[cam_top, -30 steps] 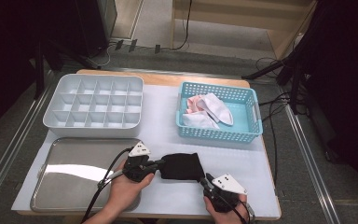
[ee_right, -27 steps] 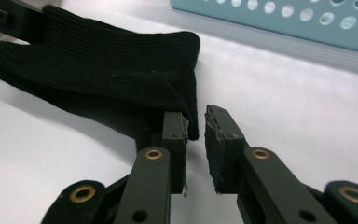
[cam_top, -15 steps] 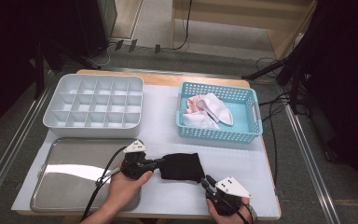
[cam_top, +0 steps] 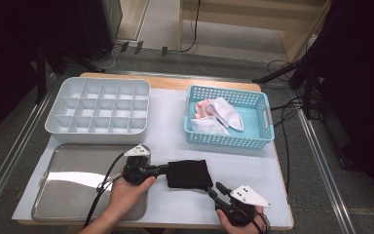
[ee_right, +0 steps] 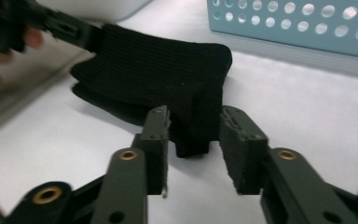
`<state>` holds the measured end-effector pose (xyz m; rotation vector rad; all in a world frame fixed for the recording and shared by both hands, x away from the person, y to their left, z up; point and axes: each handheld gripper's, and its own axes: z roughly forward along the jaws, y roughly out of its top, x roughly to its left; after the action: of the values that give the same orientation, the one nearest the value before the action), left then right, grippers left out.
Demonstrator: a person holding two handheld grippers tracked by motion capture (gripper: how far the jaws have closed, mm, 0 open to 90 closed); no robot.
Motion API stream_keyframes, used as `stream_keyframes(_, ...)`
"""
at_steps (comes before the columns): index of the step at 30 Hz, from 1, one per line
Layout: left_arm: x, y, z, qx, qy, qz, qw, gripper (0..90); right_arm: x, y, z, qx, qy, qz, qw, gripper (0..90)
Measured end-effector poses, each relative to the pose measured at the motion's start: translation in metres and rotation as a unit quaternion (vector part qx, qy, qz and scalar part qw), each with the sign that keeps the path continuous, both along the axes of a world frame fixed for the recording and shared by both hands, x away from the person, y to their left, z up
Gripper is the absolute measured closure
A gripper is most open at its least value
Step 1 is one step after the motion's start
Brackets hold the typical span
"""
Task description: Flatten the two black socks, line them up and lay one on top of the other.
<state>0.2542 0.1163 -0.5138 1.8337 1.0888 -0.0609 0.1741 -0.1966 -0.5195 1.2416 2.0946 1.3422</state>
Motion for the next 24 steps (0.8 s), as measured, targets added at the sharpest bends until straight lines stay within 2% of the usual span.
stream_keyframes(1,0.0,0.0,0.0,0.001,0.001,0.0,1.0,90.0,0.002,0.004,-0.002,-0.016,-0.002,0.002,0.9999,61.2)
stream_keyframes(3,0.0,-0.001,-0.001,0.003,0.003,-0.003,1.0,89.8,0.004,0.01,-0.004,-0.026,-0.004,0.009,0.9996,62.6)
stream_keyframes(4,0.0,-0.001,-0.001,0.007,0.002,-0.003,1.0,89.7,0.005,0.014,-0.004,-0.019,0.0,0.015,0.9997,65.2)
stream_keyframes(7,-0.001,-0.001,-0.002,0.013,-0.002,0.0,0.9999,89.7,0.005,0.018,0.002,0.027,0.002,0.011,0.9996,73.1)
stream_keyframes(8,0.0,-0.001,-0.002,0.012,-0.002,0.0,0.9999,89.8,0.005,0.017,0.005,0.042,-0.002,0.003,0.9991,76.1)
stream_keyframes(10,0.0,-0.001,-0.002,0.012,-0.001,0.0,0.9999,89.8,0.008,0.017,0.008,0.057,-0.01,-0.023,0.998,80.0)
stream_keyframes(11,0.0,-0.001,-0.003,0.013,-0.002,-0.001,0.9999,89.8,0.012,0.018,0.009,0.054,-0.012,-0.035,0.9978,81.7)
stream_keyframes(13,0.0,-0.002,-0.003,0.016,-0.004,0.0,0.9999,89.7,0.02,0.021,0.006,0.038,-0.001,-0.047,0.9982,84.0)
stream_keyframes(15,-0.001,-0.002,-0.002,0.025,-0.011,0.006,0.9996,89.6,0.023,0.026,0.001,0.016,0.013,-0.04,0.999,84.8)
stream_keyframes(16,-0.001,-0.002,-0.003,0.027,-0.012,0.006,0.9995,89.6,0.023,0.03,-0.002,-0.009,0.021,-0.037,0.9991,84.8)
stream_keyframes(18,-0.001,-0.002,-0.003,0.034,-0.016,0.008,0.9993,89.3,0.024,0.033,-0.007,-0.03,0.034,-0.03,0.9985,82.8)
stream_keyframes(19,-0.001,-0.002,-0.003,0.036,-0.016,0.009,0.9992,88.8,0.023,0.034,-0.009,-0.036,0.033,-0.031,0.9983,81.8)
stream_keyframes(24,-0.006,-0.004,0.0,0.039,-0.019,0.005,0.999,76.1,0.019,0.029,-0.002,-0.013,0.022,-0.035,0.9991,75.9)
